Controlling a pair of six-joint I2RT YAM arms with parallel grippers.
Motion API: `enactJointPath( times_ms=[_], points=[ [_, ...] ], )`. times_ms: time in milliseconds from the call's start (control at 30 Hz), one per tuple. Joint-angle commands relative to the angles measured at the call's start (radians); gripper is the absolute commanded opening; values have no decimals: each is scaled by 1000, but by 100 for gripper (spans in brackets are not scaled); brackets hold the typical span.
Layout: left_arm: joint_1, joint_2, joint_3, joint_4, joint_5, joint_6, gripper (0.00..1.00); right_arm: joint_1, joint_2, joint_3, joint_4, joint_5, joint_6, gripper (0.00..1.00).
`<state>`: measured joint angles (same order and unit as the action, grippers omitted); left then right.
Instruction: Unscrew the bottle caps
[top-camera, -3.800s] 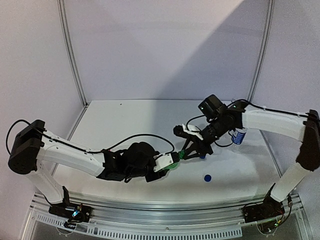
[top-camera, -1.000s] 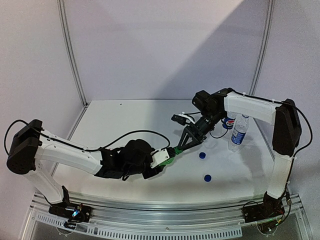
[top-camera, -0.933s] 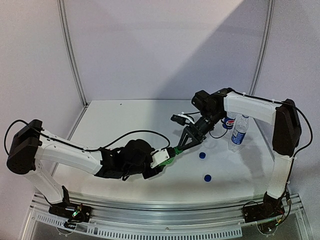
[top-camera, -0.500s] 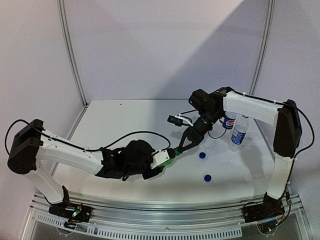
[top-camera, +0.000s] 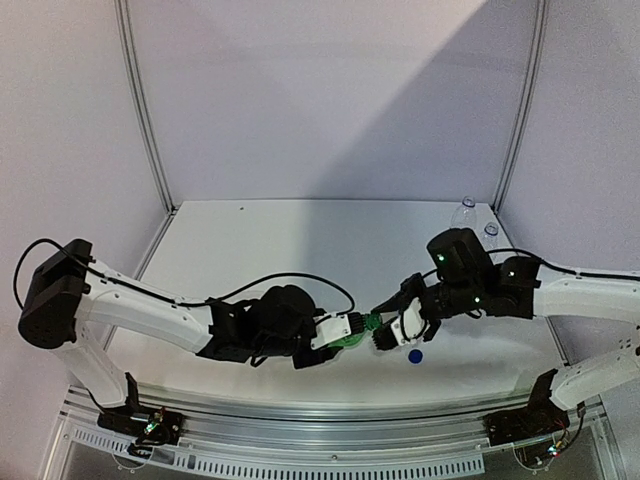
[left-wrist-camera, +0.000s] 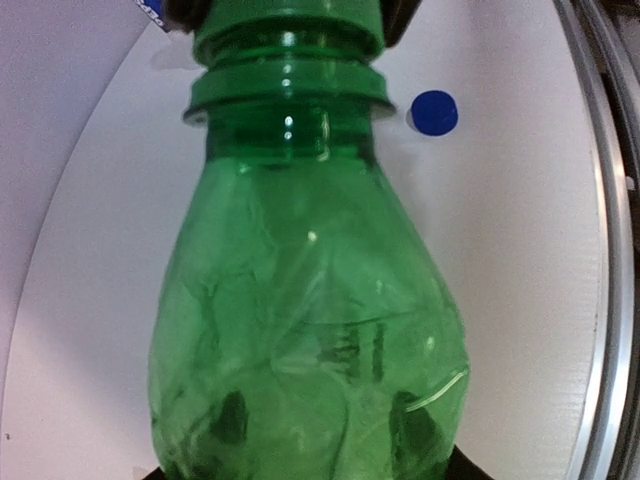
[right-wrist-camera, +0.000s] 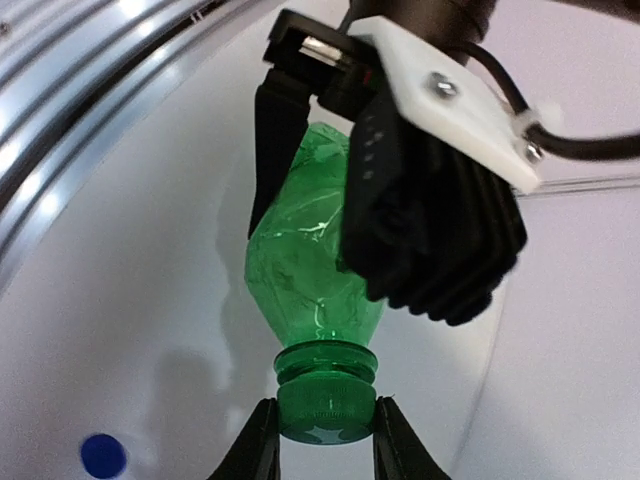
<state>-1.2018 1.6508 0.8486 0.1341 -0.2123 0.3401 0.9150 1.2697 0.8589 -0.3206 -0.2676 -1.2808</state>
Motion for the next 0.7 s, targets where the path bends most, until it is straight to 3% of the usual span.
enactJointPath(
  times_ms=[0, 67, 133, 267, 333, 500, 667],
  points=[
    [31, 28, 20, -44, 2, -59, 41, 58, -62, -149, 194, 324, -391, 7],
    [34, 39, 29, -51, 11, -63, 41, 83, -74, -214, 294, 414, -479, 5],
    [39, 52, 38, -65, 22, -68, 41, 106, -82, -313, 511, 463, -579, 2],
    [44, 65, 46, -70, 30, -73, 41, 109, -45, -532, 1080, 355, -875, 4],
    [45, 64, 46, -73, 27, -74, 41, 108, -31, -549, 1173, 301, -924, 8],
    [45, 44, 39, -70, 15, -79, 41, 108, -89, -515, 1043, 364, -889, 44],
    [45, 2, 20, -60, -6, -81, 41, 107, -198, -480, 736, 470, -696, 62]
  ],
)
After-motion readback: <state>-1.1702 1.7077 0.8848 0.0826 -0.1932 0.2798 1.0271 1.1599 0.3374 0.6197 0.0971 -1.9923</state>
